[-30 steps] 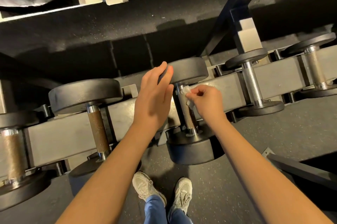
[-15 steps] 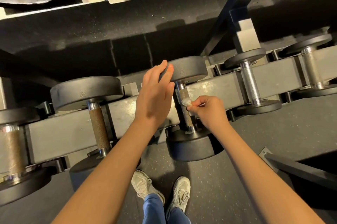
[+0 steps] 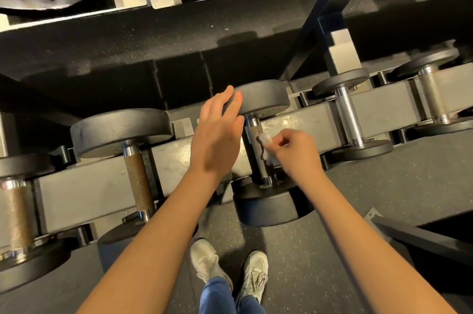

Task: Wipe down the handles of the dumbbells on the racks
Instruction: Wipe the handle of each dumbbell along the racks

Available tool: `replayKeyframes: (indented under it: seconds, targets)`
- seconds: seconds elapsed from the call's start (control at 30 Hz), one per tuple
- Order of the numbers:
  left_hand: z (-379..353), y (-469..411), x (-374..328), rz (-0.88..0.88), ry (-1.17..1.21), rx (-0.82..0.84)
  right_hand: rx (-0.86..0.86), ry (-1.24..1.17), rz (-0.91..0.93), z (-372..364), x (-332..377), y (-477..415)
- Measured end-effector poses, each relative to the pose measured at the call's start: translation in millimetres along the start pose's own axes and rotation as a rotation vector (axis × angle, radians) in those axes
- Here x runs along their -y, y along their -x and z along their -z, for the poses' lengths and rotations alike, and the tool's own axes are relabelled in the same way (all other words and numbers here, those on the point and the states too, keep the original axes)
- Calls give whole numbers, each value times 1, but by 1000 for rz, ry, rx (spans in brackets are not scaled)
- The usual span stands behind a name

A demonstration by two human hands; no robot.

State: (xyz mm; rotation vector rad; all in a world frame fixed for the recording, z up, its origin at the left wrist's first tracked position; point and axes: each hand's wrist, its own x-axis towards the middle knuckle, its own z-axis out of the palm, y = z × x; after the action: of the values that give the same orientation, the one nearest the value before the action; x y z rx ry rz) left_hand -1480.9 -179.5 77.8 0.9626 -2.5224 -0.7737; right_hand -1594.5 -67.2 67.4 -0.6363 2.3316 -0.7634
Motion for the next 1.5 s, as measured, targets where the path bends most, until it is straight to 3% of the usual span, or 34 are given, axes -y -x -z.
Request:
replayKeyframes:
  seconds: [0.2,0.43,0.63,0.77,0.87,1.03,1.2,1.37,1.5]
  targets:
    - [-4,0,7,-68,-31,-25,-134,-132,45,-16,19,-26]
    - [-1,1,6,-115,10,-55,29,-81,-61,-7,-8,-3]
    - [5,0,-3,-52,-47,32,134,72,-112,-3,-15,10]
    - [9,-4,-12,34,-75,45,182,187,-51,0,-20,14]
    - [1,-4,-28,-57,-175,68,186,131,-13,3,-25,15]
    - [-12,-5,-52,-16,-239,41,67,-37,40,31,-42,10]
    - [-33,-18,-72,-126,-256,84,-120,-88,97,83,-67,-10]
    - [-67,-43,-101,-120,-163,177,-302,80,87,121,-91,-43]
    - [-90,-65,-121,-97,-93,279,-272,274,23,134,-112,-66]
